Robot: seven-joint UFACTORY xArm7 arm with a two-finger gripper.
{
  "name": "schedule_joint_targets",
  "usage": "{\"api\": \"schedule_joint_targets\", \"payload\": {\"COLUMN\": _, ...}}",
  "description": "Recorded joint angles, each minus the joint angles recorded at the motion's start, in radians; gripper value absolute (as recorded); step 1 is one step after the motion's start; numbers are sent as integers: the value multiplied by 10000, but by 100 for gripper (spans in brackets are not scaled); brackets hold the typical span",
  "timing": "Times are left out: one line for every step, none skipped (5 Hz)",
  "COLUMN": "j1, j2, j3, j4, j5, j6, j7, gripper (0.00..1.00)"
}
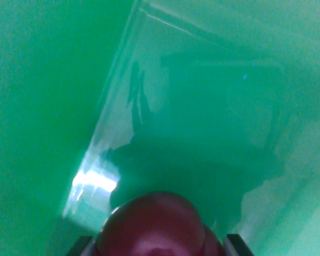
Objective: Pick fruit
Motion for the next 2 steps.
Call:
{"api": "schedule_joint_targets", "payload": {"j1": 0, "j2": 0, "j3": 0, "j4": 0, "j5": 0, "j6": 0, "j7": 0, "gripper": 100}}
{"api": "schedule_joint_targets", "payload": {"j1": -4, "j2": -101, "j3": -1, "j4": 109, "j5": -1, "j6": 210, "j7": 9, "gripper": 100}}
